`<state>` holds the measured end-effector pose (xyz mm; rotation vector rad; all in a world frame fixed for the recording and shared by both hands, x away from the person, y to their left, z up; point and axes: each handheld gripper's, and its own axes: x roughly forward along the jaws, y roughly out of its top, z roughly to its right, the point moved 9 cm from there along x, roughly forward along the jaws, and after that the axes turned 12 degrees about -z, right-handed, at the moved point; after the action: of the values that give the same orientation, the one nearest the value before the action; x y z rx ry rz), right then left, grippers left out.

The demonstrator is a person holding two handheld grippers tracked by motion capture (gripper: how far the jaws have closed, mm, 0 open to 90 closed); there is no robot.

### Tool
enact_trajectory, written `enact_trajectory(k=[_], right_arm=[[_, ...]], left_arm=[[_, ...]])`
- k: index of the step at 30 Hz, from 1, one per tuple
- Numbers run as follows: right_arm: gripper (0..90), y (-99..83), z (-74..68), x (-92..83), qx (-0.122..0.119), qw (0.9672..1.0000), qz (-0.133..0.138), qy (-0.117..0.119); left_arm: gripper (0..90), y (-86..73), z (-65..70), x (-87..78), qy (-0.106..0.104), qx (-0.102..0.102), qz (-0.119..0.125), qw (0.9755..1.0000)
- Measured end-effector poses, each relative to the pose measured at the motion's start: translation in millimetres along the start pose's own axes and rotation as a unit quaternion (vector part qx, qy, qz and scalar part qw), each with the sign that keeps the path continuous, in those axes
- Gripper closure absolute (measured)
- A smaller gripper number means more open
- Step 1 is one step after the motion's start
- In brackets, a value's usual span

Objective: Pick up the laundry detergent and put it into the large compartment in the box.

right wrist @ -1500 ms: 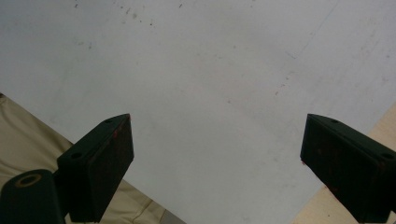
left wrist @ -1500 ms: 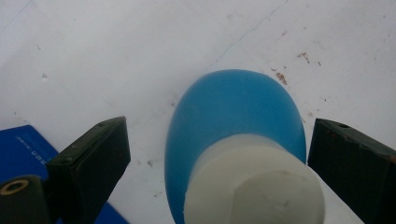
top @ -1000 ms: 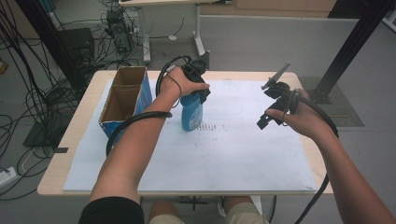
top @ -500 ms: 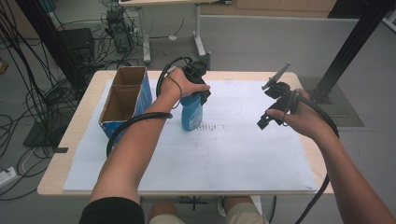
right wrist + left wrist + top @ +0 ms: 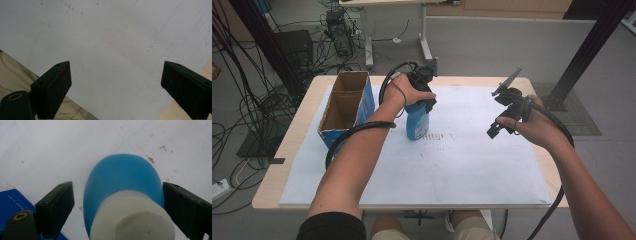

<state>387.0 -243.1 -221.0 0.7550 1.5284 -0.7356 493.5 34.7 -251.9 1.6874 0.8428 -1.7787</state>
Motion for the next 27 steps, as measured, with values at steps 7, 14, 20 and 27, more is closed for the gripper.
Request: enact_trajectory(k=[7, 14, 20, 27], right_arm=[[9.6, 0.3, 0.0, 0.8, 0.000, 1.0000, -0.001, 0.001], [9.6, -0.5, 0.7, 0.1, 0.001, 1.0000, 0.001, 0.000], [9.6, 0.3, 0.0, 1.5, 0.001, 1.0000, 0.000, 0.002], [9.6, 1.3, -0.8, 1.6, 0.001, 1.0000, 0.000, 0.002]], left_arm=[[20.4, 0.5, 2.5, 1.4, 0.007, 0.006, -0.003, 0.9999], [26.9, 0.8, 4.2, 1.1, 0.012, 0.012, -0.005, 0.9998], [31.8, 0.1, 4.9, 1.5, 0.017, 0.015, -0.005, 0.9997], [36.8, 0.3, 4.7, 1.3, 0.014, 0.021, -0.007, 0.9997]])
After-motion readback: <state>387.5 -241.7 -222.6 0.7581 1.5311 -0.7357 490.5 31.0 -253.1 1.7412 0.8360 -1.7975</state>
